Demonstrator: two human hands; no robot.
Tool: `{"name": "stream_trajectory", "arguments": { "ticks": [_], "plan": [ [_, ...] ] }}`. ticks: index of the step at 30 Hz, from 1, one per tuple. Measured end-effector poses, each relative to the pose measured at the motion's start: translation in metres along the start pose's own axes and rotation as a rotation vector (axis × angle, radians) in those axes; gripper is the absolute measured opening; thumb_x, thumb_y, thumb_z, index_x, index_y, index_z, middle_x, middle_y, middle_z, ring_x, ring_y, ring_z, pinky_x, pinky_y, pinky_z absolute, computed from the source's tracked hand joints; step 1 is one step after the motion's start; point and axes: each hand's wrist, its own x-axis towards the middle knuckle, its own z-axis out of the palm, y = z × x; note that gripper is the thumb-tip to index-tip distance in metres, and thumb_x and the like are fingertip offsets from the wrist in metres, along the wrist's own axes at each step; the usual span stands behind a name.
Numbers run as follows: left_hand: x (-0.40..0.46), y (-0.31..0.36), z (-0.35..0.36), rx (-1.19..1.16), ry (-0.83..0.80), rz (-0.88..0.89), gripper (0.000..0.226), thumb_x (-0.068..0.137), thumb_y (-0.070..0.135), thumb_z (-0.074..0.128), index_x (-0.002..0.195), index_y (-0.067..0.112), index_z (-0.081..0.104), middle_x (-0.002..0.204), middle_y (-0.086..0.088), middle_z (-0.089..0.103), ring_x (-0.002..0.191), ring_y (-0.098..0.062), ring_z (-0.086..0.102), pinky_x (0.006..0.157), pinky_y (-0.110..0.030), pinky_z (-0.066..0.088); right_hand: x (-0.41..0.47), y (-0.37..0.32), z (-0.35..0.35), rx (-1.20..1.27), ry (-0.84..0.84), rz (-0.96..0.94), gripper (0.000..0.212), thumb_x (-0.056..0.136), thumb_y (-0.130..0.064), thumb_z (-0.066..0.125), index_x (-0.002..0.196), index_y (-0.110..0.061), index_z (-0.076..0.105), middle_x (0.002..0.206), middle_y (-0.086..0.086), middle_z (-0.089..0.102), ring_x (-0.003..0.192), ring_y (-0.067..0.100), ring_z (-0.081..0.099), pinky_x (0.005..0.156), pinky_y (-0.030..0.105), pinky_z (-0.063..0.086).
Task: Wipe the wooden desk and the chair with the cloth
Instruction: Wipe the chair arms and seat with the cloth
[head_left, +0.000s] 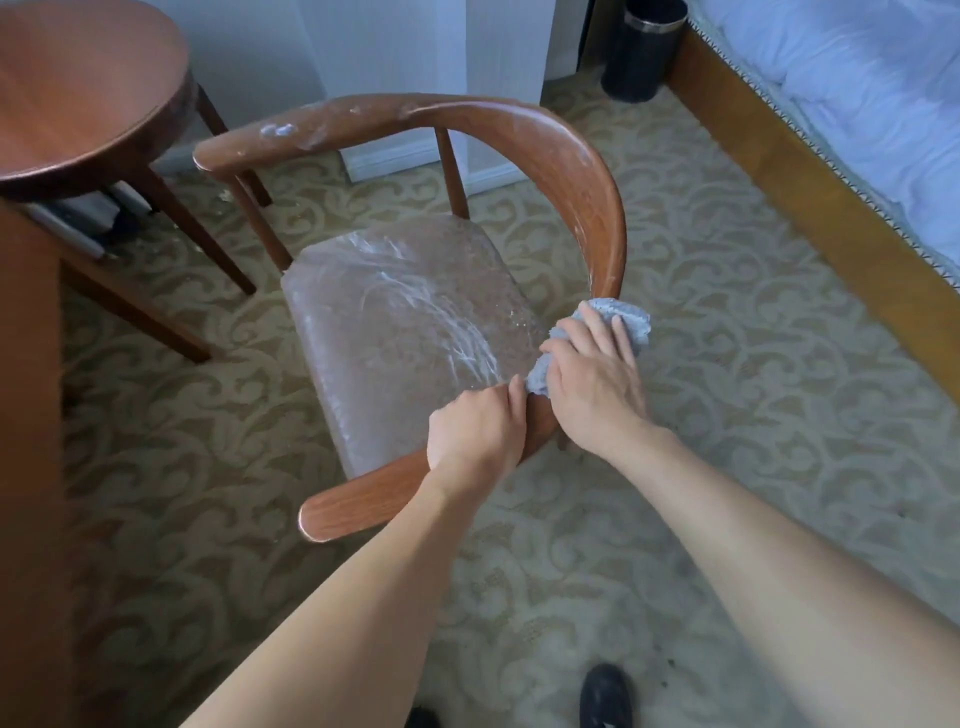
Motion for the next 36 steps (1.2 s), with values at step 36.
{"name": "stream_trajectory", "arguments": {
  "ticks": [36],
  "plan": [
    [0.002, 0.001, 0.003, -0.007, 0.123, -0.070, 0.026, 0.107, 0.034, 0.030, 0.084, 0.028, 0.039, 0.073, 0.006, 0.053, 0.077, -0.027, 0.063, 0.059, -0.035, 0.041, -0.029, -0.026, -0.008, 0.023, -0.062, -0.143, 0.046, 0.101, -0.029, 0.032, 0.134, -0.012, 0.058, 0.137, 0.003, 0.060, 0.144, 0.028, 0.039, 0.122, 0.047, 0.017]
  ]
}}
